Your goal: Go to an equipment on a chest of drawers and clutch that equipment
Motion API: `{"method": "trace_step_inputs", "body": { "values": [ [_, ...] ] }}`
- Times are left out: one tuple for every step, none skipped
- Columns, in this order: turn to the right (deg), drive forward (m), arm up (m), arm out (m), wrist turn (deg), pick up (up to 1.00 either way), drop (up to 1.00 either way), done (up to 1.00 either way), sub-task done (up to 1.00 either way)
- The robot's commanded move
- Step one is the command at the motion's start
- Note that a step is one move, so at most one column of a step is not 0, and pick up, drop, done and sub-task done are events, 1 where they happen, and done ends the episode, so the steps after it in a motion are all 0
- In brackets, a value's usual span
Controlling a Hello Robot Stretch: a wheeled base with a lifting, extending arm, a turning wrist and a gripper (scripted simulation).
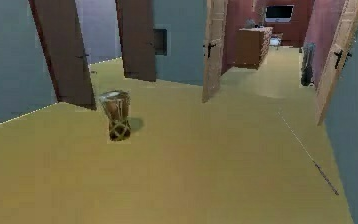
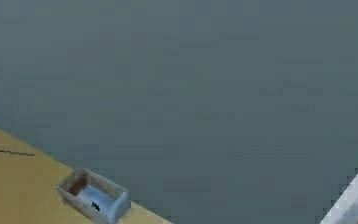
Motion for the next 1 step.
{"method": "trace_step_inputs", "body": {
  "values": [
    [15.0,0.00,0.00,0.00,0.0,0.00,0.00,0.00,0.00]
  ]
}}
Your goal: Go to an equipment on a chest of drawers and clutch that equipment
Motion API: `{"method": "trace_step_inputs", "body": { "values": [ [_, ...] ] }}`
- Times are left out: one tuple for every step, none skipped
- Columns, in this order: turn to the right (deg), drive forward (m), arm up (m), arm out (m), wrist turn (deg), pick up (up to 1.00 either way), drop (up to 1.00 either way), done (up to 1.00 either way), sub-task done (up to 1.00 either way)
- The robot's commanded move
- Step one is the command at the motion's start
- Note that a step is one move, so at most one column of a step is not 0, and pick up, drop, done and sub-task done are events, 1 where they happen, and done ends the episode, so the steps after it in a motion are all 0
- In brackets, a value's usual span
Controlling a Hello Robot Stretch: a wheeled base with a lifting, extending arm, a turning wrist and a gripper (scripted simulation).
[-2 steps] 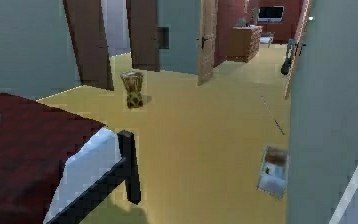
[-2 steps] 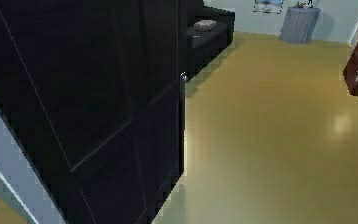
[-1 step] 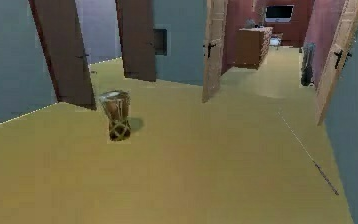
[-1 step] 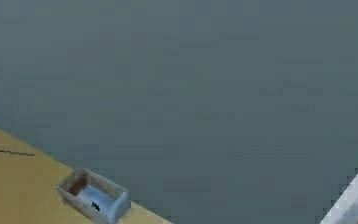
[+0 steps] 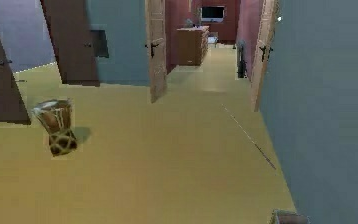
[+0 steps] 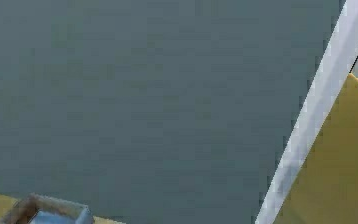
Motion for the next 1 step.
{"method": "trace_step_inputs", "body": {
  "values": [
    [0.0,0.15,0.00,0.00,0.0,0.00,0.00,0.00,0.00]
  ]
}}
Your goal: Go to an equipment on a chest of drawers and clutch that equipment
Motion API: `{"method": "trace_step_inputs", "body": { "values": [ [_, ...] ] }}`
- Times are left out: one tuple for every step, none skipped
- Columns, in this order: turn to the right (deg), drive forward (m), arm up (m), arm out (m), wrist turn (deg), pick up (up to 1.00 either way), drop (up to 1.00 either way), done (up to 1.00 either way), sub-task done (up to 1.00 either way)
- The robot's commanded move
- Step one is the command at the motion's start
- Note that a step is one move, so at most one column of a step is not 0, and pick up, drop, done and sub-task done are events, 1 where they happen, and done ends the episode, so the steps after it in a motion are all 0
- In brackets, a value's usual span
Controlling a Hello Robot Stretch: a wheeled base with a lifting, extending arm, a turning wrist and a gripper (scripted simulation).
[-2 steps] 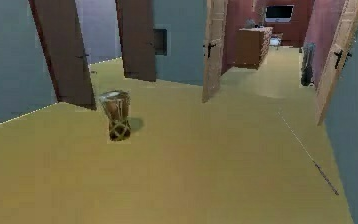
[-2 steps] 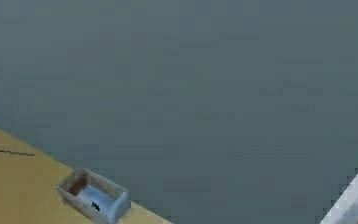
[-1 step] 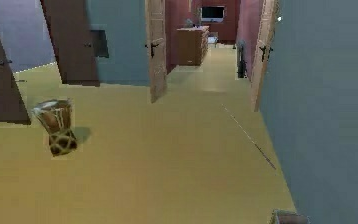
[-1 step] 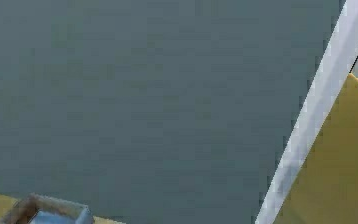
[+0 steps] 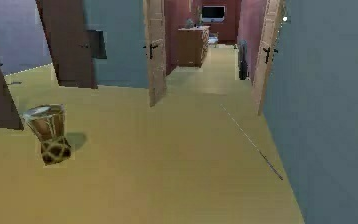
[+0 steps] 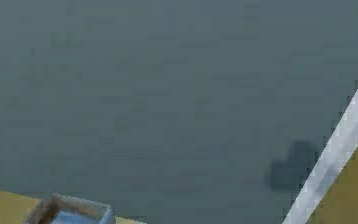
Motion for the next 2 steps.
{"method": "trace_step_inputs", "body": {
  "values": [
    [-45.0,0.00,0.00,0.00,0.0,0.00,0.00,0.00,0.00],
    [0.0,0.75,0.00,0.00,0.0,0.00,0.00,0.00,0.00]
  ]
}}
